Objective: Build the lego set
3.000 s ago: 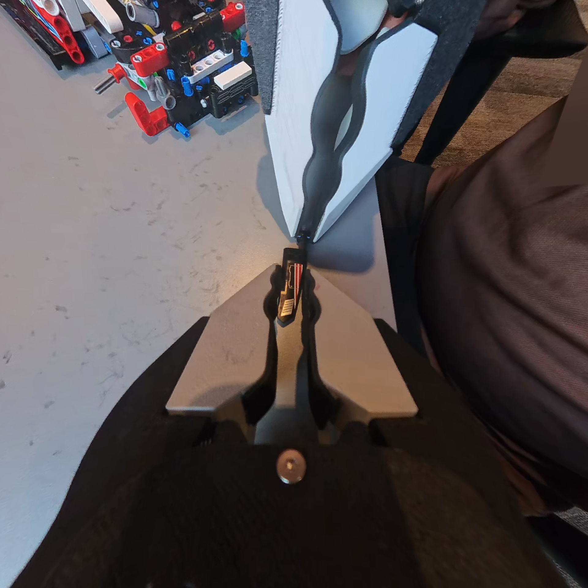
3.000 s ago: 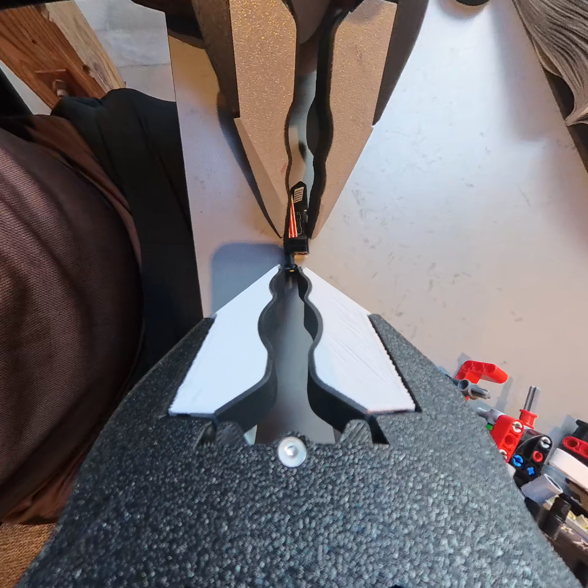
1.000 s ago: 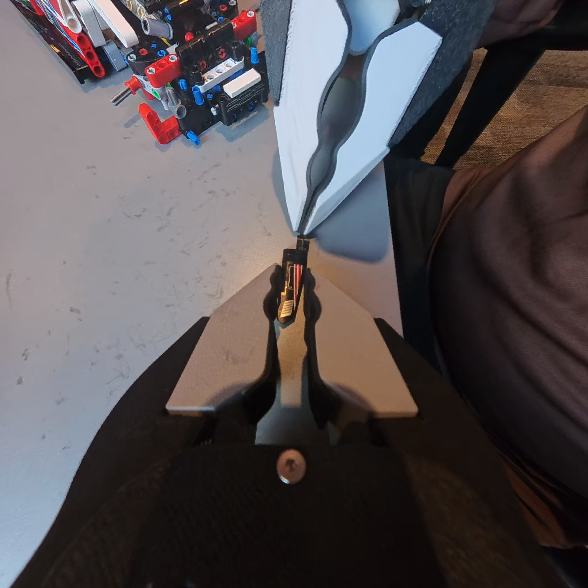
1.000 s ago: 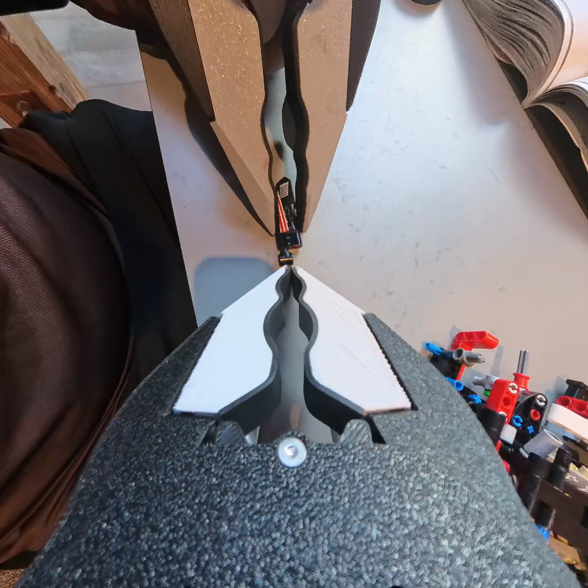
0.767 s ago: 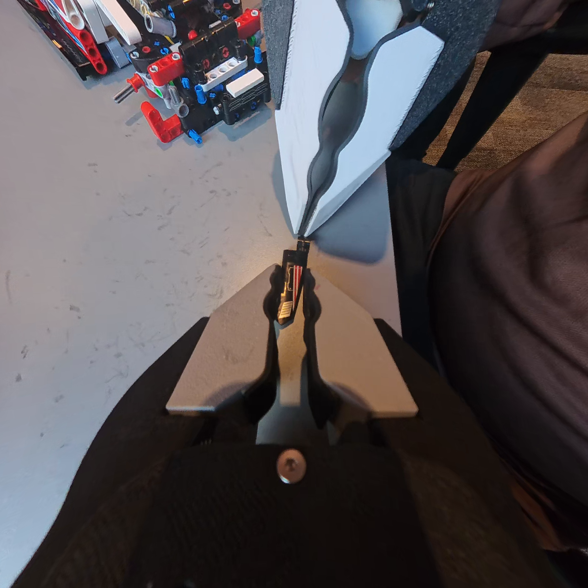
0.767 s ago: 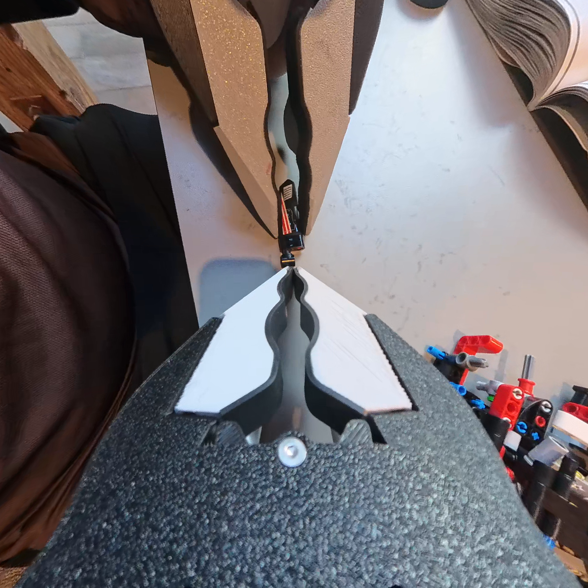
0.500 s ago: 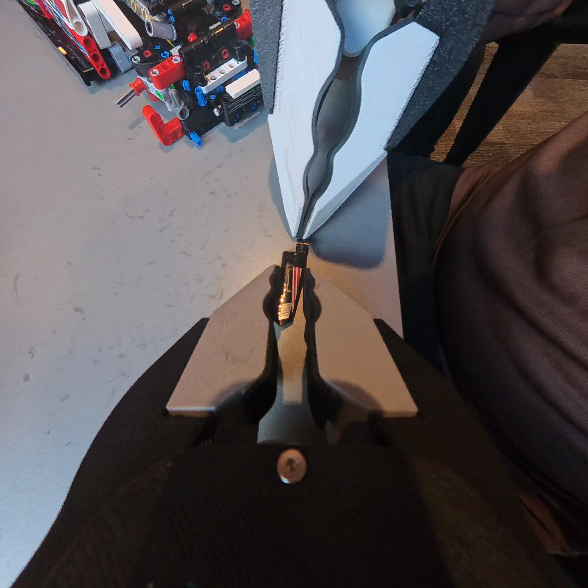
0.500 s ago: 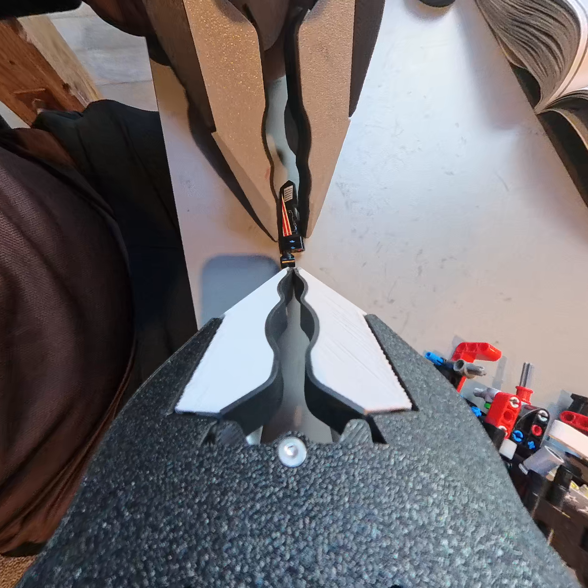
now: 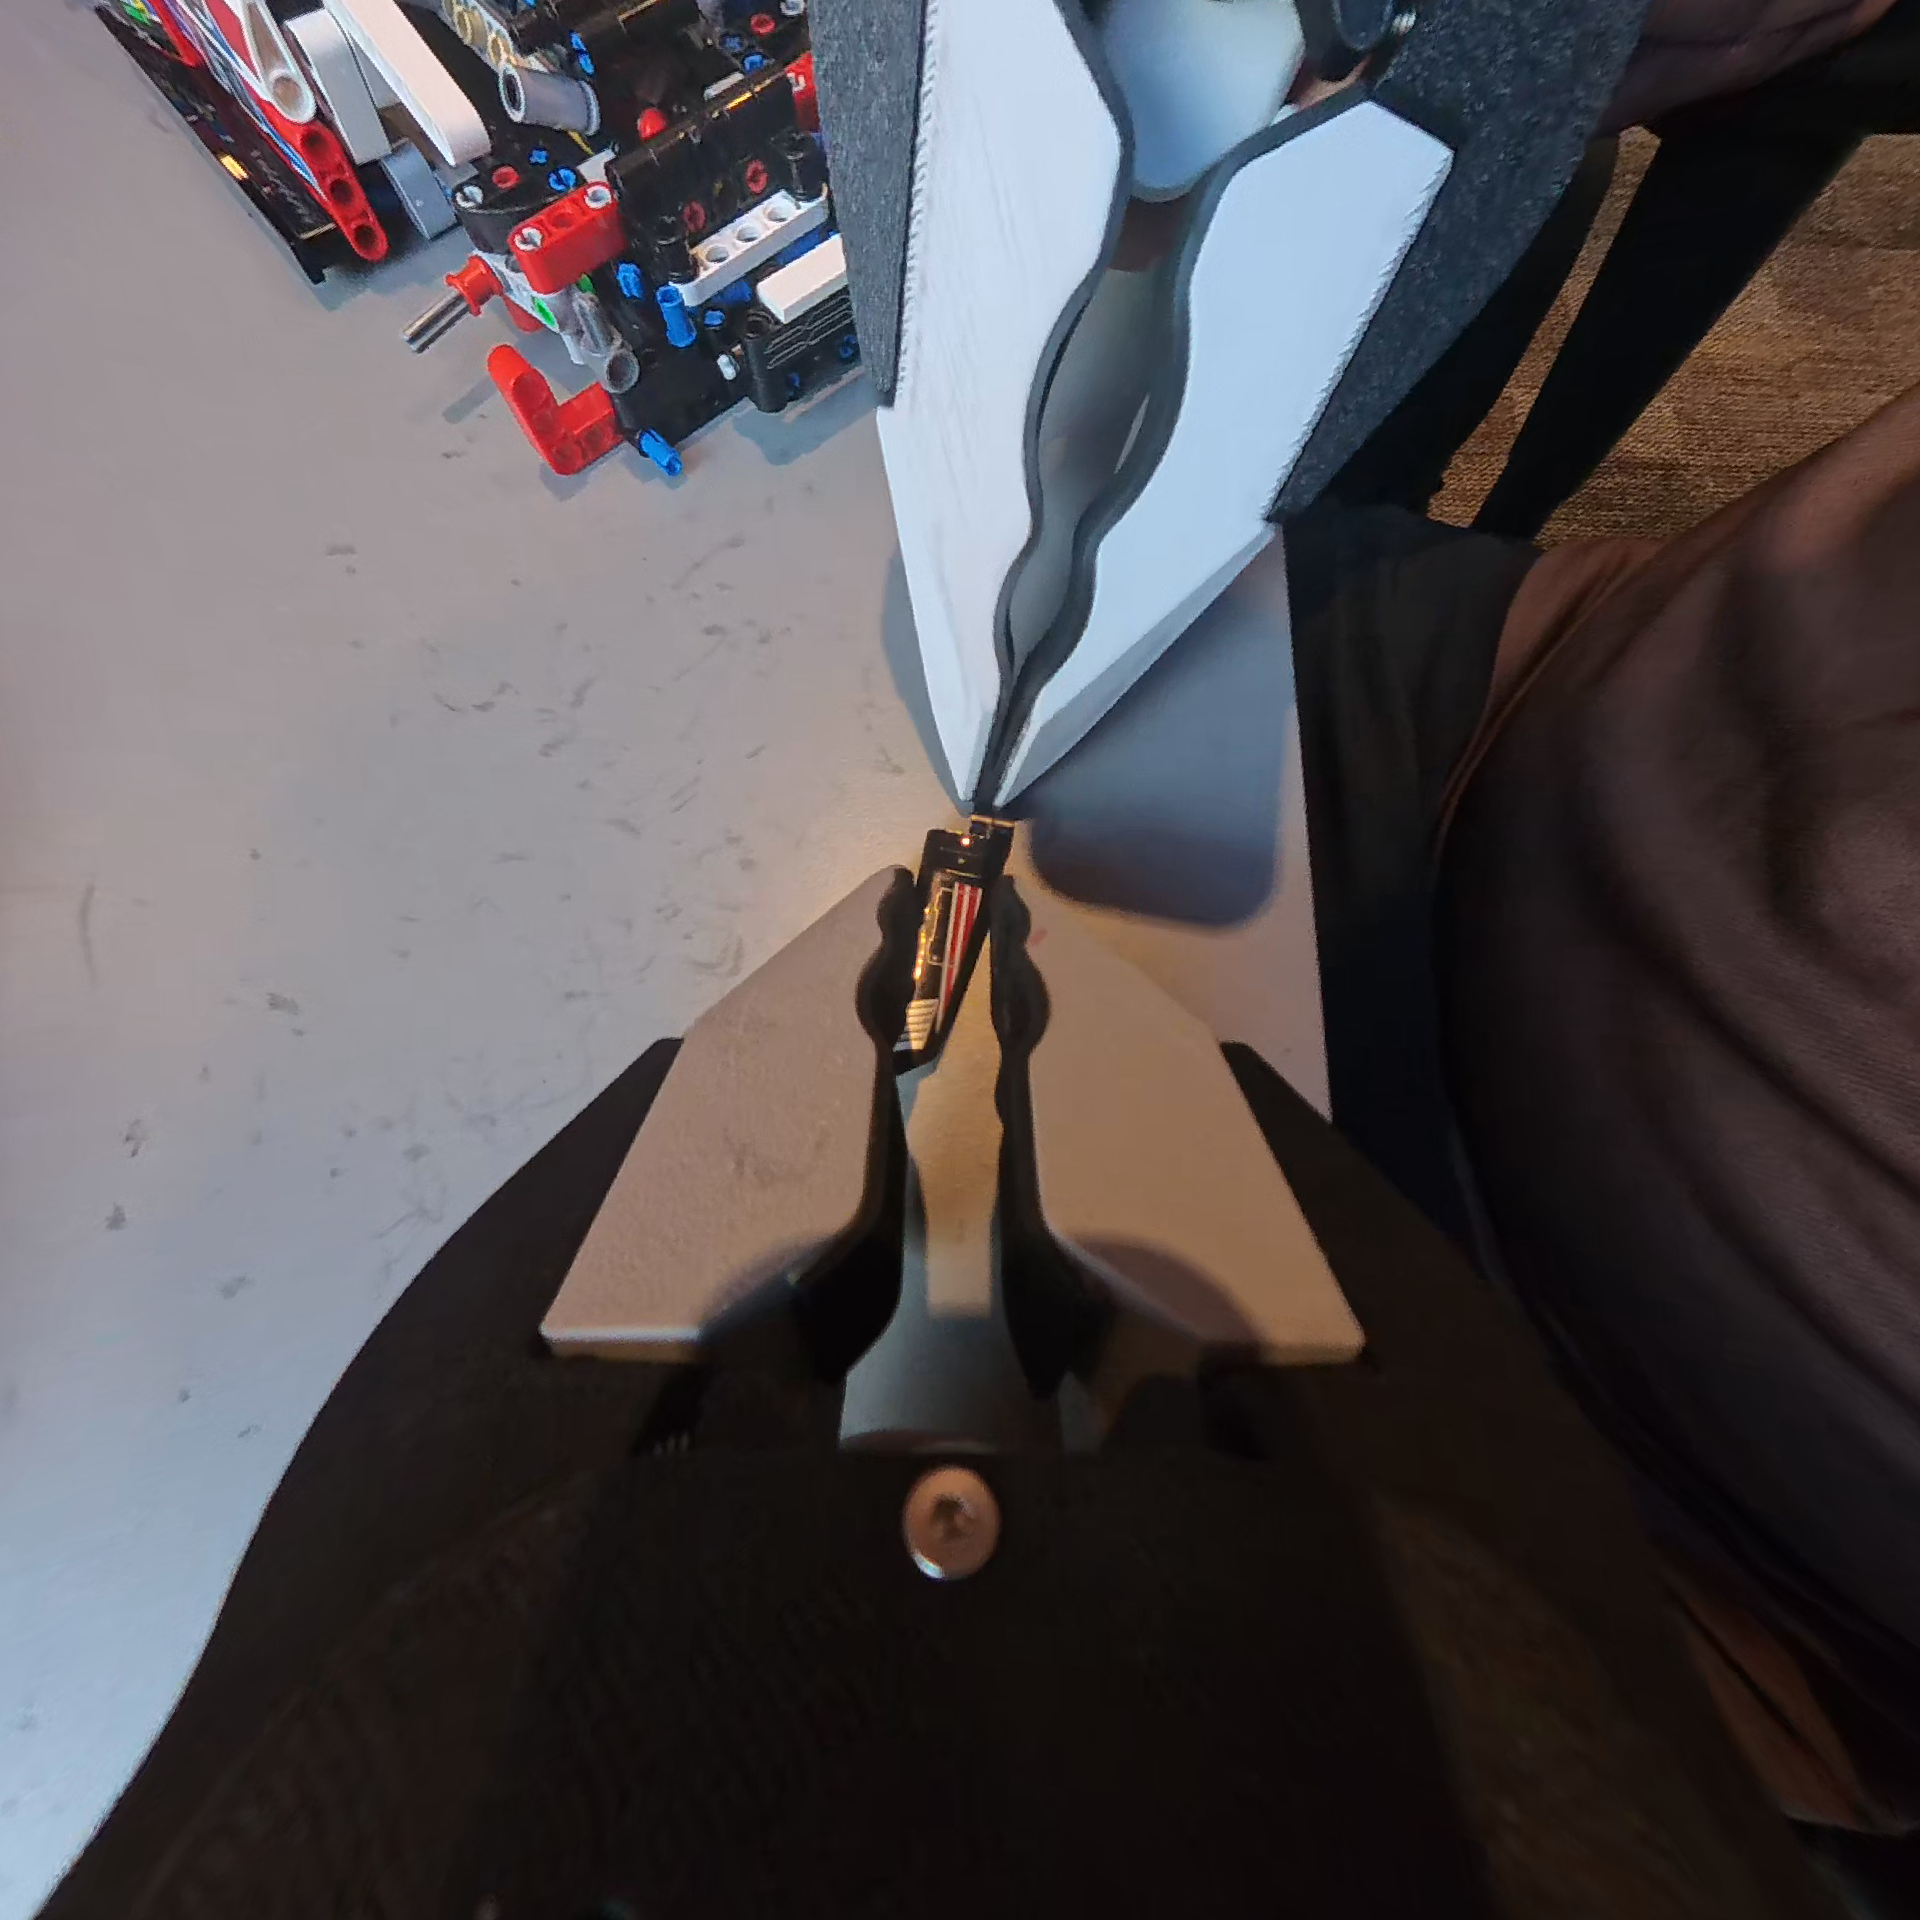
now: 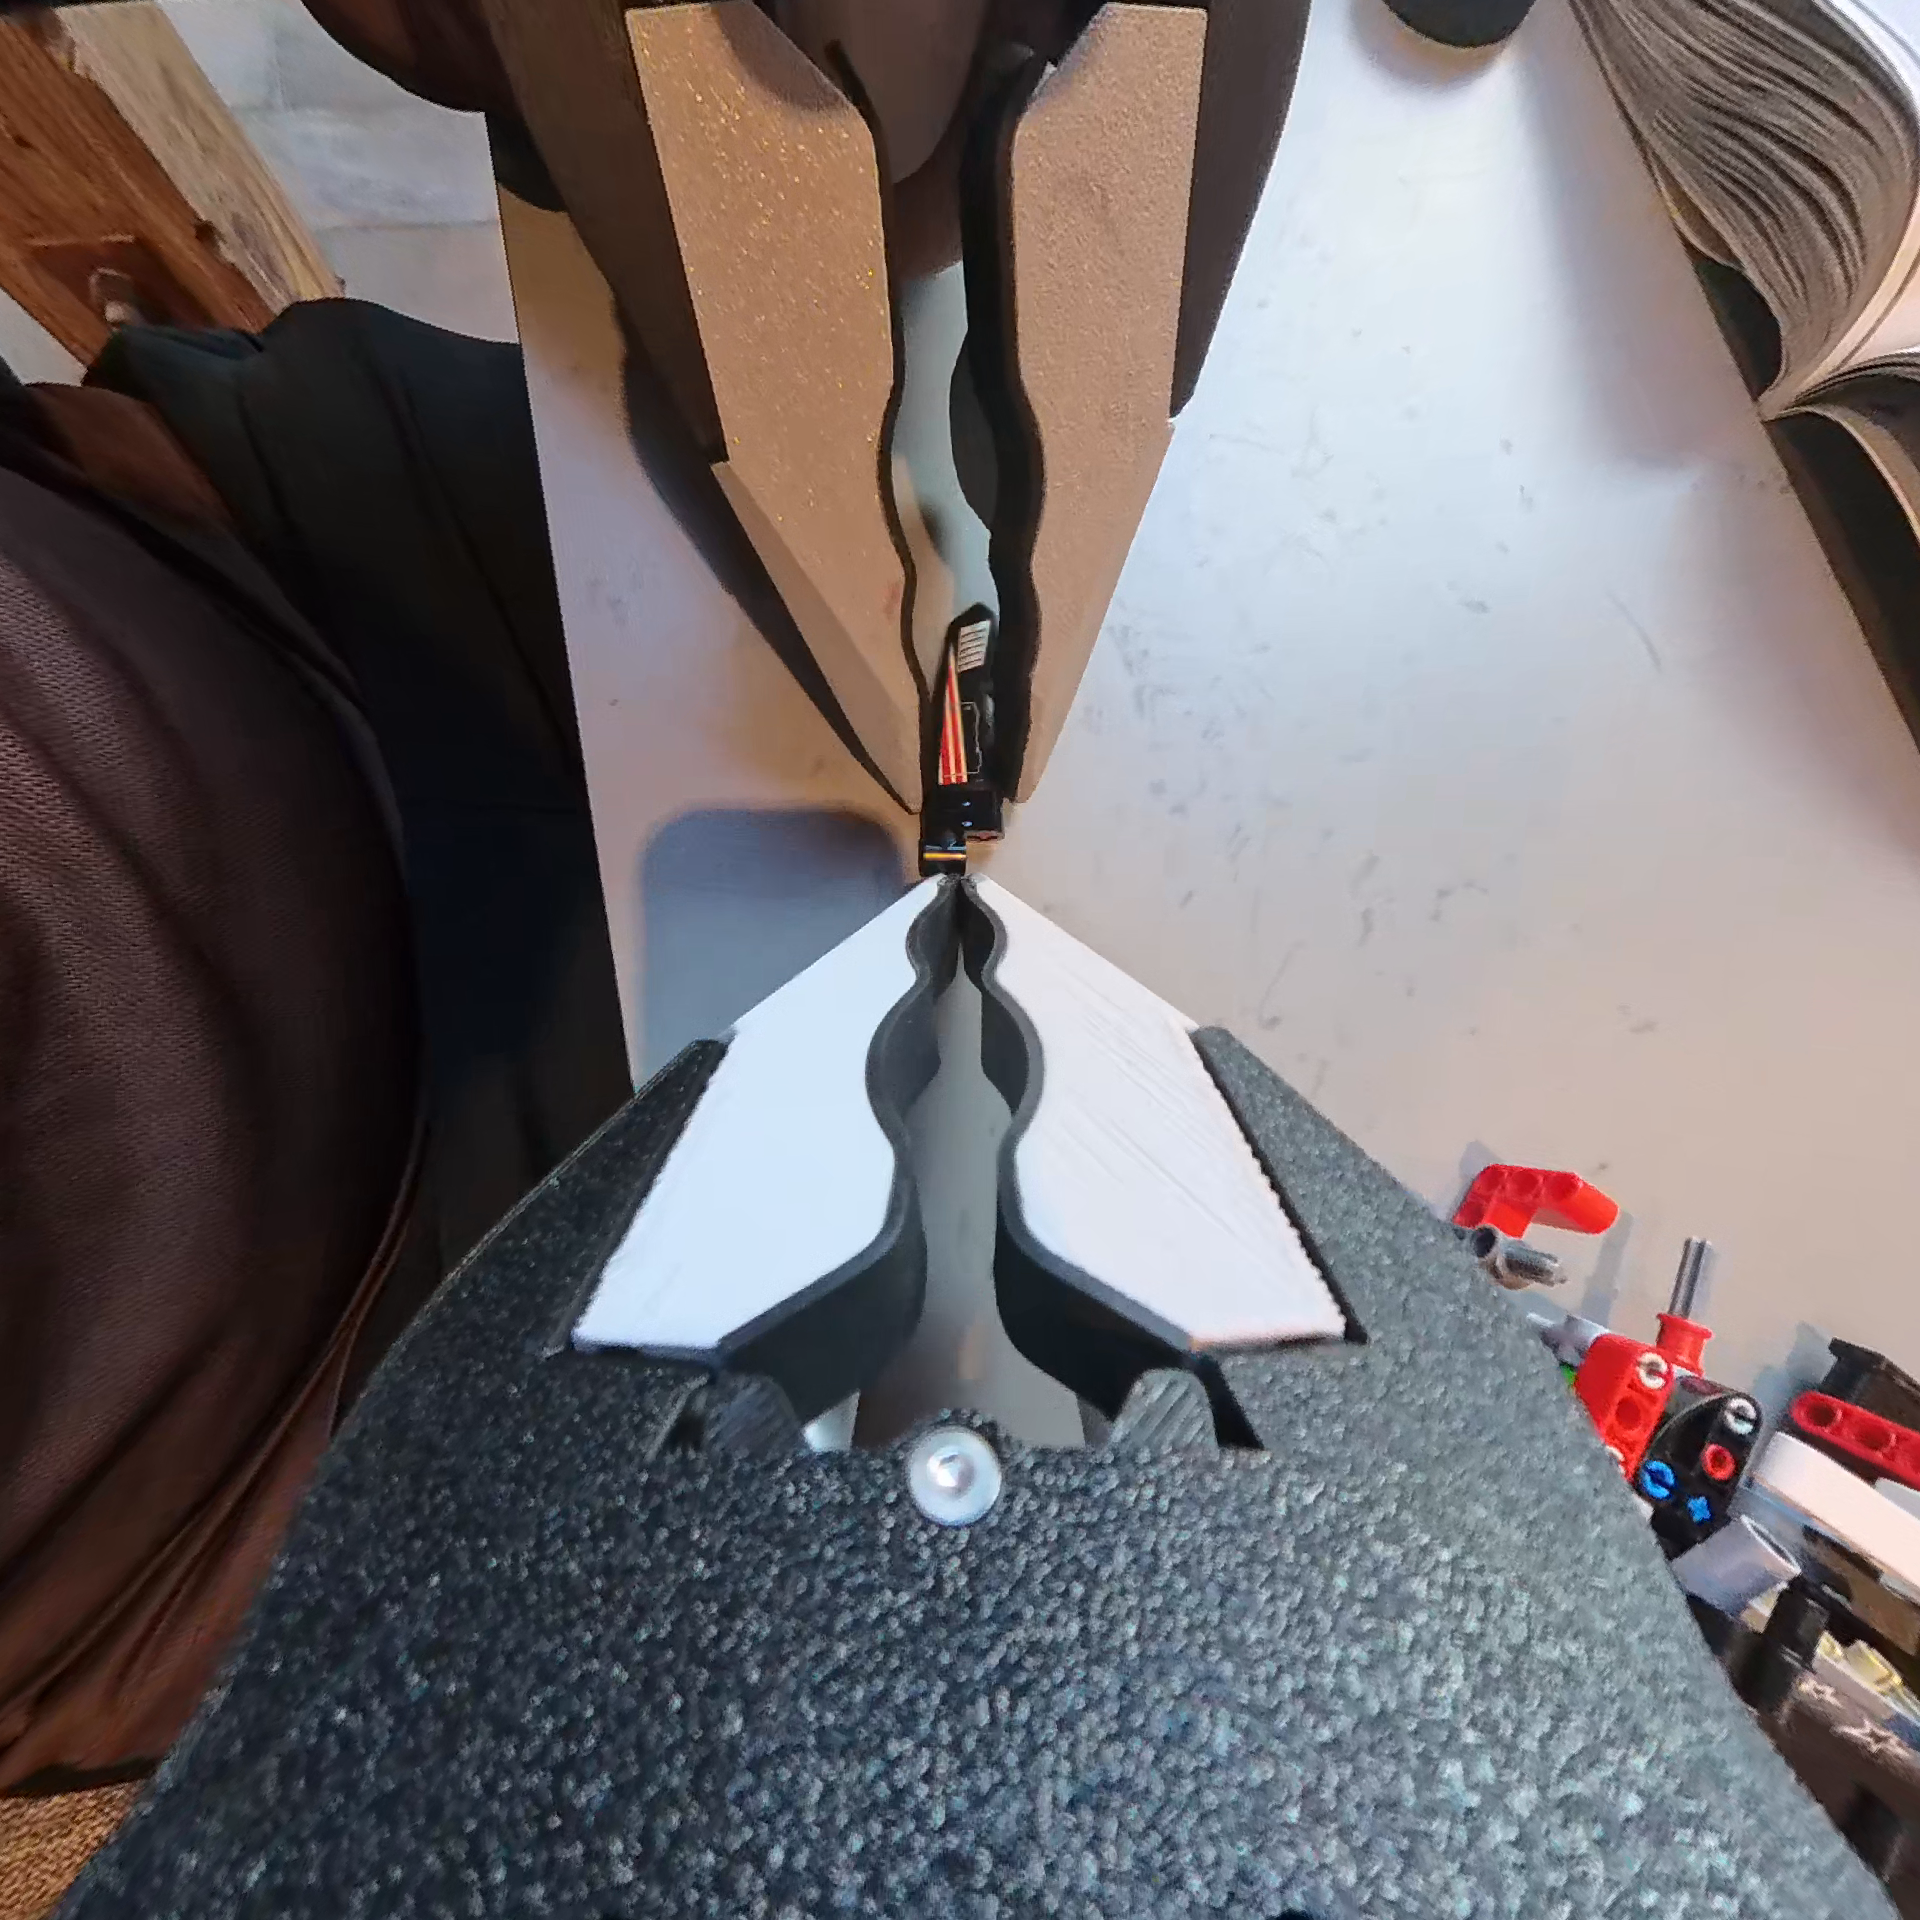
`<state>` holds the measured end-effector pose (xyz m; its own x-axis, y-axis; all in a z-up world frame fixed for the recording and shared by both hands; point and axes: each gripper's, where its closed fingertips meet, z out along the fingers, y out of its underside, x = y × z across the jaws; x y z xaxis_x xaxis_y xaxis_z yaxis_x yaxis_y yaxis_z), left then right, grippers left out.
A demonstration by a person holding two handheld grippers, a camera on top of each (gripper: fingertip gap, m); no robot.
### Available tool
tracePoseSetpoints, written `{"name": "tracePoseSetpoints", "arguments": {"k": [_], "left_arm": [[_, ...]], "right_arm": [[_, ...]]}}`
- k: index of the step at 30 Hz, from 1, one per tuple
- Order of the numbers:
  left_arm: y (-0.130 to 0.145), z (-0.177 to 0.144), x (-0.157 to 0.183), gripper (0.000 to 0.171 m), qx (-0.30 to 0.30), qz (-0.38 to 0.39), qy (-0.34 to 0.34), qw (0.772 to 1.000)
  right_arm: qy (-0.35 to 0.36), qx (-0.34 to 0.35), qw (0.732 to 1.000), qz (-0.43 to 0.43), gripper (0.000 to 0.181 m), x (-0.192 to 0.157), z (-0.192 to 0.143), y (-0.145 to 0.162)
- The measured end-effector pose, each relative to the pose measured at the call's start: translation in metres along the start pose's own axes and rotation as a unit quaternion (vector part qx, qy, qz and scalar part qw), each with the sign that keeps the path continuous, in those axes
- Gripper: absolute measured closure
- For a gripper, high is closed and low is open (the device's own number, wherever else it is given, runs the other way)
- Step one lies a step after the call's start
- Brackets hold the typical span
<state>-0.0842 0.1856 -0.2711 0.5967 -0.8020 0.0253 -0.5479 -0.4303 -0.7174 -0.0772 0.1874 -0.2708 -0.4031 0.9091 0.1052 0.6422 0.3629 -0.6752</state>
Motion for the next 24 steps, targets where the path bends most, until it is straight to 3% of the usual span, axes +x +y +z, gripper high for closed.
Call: {"name": "tracePoseSetpoints", "arguments": {"k": [7, 17, 24], "left_arm": [[-0.001, 0.001, -0.002, 0.16, 0.005, -0.023, 0.009, 1.0], [-0.001, 0.0, -0.023, 0.16, 0.01, -0.067, -0.047, 0.997], [0.001, -0.005, -0.025, 0.117, 0.016, -0.091, -0.057, 0.994]], "right_arm": [[-0.002, 0.015, 0.999, 0.049, 0.181, 0.002, -0.001, 0.002], [0.091, 0.05, 0.993, 0.053, 0.17, 0.012, -0.018, -0.007], [0.101, 0.074, 0.989, 0.078, 0.169, 0.004, -0.023, -0.002]]}}
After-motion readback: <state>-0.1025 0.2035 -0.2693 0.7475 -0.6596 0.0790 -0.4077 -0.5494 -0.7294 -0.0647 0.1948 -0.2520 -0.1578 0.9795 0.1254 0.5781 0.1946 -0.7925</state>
